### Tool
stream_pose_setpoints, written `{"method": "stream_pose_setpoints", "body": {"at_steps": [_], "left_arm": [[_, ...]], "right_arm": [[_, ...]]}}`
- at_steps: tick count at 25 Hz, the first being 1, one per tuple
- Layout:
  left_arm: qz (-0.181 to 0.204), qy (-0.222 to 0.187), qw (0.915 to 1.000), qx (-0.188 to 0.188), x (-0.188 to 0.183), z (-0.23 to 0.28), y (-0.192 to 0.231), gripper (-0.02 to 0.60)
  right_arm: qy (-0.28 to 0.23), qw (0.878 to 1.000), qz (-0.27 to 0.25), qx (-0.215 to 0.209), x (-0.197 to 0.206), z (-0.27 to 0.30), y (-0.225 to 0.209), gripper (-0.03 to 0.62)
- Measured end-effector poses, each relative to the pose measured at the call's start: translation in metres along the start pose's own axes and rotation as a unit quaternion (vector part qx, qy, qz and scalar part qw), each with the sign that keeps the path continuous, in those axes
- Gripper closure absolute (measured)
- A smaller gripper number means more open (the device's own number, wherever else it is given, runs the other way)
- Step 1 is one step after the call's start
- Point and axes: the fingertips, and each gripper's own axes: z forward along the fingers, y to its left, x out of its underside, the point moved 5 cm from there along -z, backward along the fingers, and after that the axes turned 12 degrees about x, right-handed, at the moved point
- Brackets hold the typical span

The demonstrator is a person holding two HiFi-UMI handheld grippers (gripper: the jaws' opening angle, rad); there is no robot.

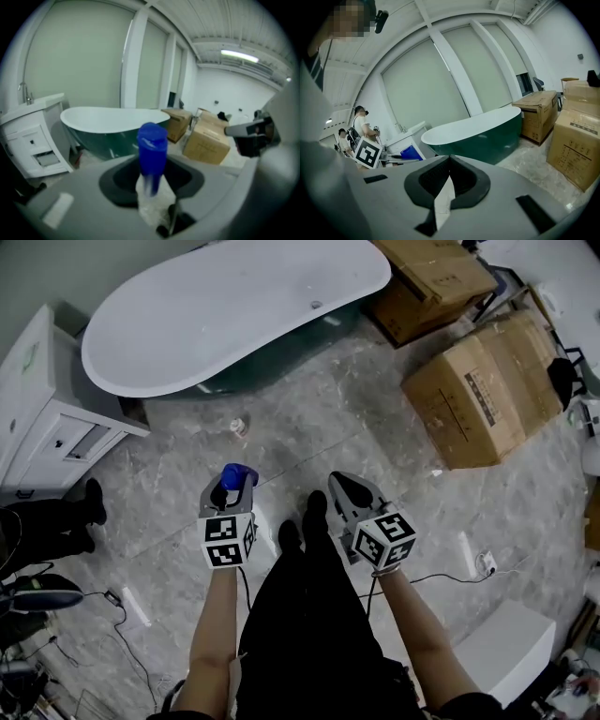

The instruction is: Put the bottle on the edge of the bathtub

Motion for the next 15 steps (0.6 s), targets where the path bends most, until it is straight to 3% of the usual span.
{"method": "stream_pose_setpoints", "body": {"at_steps": [5,15], "left_arm": [[-0.014,0.011,0.9997,-0.014,0.018,0.058,0.028,0.426],[-0.007,0.015,0.9995,-0.026,0.081,0.187,0.080,0.426]], "right_arm": [[0.026,1.000,0.015,-0.008,0.018,0.062,-0.036,0.592],[0.024,0.999,-0.017,-0.023,0.077,0.192,-0.096,0.592]]}}
